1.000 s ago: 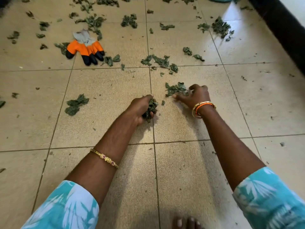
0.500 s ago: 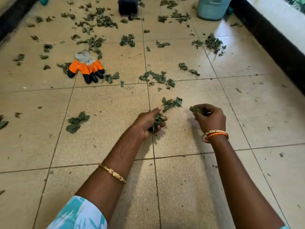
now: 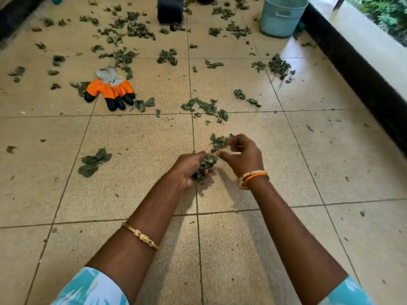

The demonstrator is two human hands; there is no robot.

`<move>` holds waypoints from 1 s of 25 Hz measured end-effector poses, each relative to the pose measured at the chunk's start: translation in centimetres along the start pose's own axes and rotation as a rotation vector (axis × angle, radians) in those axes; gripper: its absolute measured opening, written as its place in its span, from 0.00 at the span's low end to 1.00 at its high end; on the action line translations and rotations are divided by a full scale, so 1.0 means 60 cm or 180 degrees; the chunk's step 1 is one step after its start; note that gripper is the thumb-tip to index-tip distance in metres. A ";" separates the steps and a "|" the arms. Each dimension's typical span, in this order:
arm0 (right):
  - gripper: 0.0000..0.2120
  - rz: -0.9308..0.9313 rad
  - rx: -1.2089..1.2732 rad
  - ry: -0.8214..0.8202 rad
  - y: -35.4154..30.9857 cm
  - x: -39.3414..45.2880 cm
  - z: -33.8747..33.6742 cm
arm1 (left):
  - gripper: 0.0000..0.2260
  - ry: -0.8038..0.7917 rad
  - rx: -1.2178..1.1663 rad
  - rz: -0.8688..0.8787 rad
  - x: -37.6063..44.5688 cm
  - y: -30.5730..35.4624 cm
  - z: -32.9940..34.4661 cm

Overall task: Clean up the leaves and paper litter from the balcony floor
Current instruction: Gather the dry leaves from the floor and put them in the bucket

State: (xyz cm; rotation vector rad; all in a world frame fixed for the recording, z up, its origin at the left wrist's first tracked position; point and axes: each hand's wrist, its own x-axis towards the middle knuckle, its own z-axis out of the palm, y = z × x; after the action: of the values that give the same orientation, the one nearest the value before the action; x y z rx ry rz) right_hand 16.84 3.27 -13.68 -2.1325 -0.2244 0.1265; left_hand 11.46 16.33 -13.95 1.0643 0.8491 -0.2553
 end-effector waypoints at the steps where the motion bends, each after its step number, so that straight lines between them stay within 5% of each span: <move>1: 0.09 0.0198 0.0102 -0.0040 0.007 0.025 -0.006 | 0.09 0.0039 -0.0057 -0.0030 0.000 0.004 -0.011; 6: 0.40 0.0444 -0.1424 -0.0779 0.021 0.103 -0.001 | 0.09 0.0293 -0.0034 -0.0069 0.006 0.013 -0.038; 8: 0.44 0.0128 -0.1719 -0.0977 0.013 0.095 0.026 | 0.09 0.0314 -0.0009 -0.0071 0.007 0.010 -0.037; 17: 0.09 -0.0716 -0.1347 -0.0943 0.021 0.098 0.049 | 0.08 0.0272 -0.0059 -0.0113 0.016 -0.007 -0.059; 22: 0.11 -0.0577 -0.1338 -0.1234 0.030 0.094 0.037 | 0.08 0.0268 -0.0152 -0.0093 0.016 -0.014 -0.067; 25: 0.21 -0.0786 -0.1585 -0.1347 0.035 0.055 0.047 | 0.08 0.0264 -0.0162 -0.0119 0.013 -0.018 -0.067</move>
State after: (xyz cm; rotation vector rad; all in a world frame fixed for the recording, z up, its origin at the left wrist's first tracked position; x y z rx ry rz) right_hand 19.78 5.15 -16.97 -2.5262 -0.8381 0.4132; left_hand 9.40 19.33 -16.08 1.0179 0.9460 -0.2211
